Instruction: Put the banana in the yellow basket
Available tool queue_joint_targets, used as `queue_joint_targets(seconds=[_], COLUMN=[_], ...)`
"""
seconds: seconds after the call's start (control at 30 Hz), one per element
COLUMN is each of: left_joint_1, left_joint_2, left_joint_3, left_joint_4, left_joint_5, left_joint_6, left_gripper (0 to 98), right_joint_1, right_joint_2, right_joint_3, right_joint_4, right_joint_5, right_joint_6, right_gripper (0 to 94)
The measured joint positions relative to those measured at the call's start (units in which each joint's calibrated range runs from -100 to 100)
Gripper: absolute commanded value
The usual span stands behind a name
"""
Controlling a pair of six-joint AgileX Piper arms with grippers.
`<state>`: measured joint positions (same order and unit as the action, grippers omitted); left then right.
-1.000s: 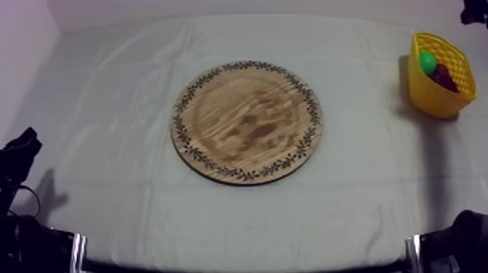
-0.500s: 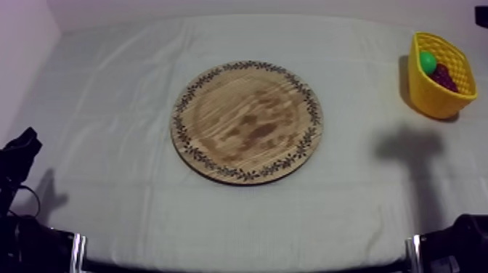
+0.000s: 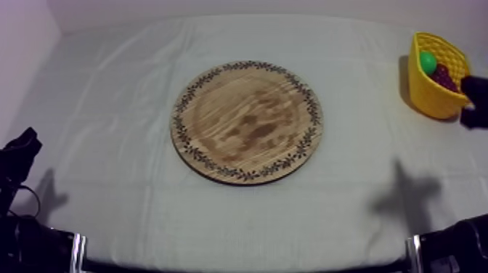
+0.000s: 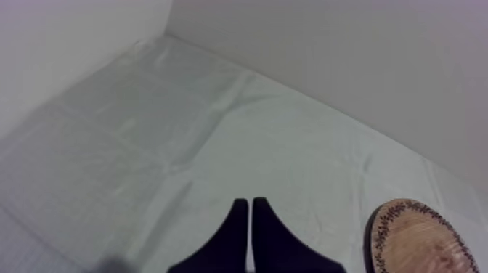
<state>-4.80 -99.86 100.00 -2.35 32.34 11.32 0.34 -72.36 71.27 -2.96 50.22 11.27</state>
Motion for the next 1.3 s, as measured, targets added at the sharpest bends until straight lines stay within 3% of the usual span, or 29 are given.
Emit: queue_joint_targets(seconds=[0.3,0.57,0.77,0.97,1.3], left_joint_1=[0.00,0.00,0.00,0.00,0.00], left_joint_2=[0.00,0.00,0.00,0.00,0.00], left_joint_3=[0.00,0.00,0.00,0.00,0.00], left_joint_4=[0.00,0.00,0.00,0.00,0.00], left_joint_5=[0.00,0.00,0.00,0.00,0.00], left_joint_6=[0.00,0.00,0.00,0.00,0.00], left_gripper=[0.1,0.1,0.1,0.1,0.1], right_joint_1=[-1.15,-0.05,-1.25,-0.88,-2.63], right_joint_2=[-11.10,-16.13,-19.51,-21.61,-23.23], right_joint_3=[16.48,27.25,28.20,28.35,28.53], right_joint_4=[0.58,-1.12,-0.27,1.19,1.31], right_joint_5=[-5.83,-12.70,-14.53,-14.37,-13.85], right_joint_6=[0.94,2.91,0.23,1.53,1.32], right_gripper=[0.2,0.2,0.4,0.4,0.4])
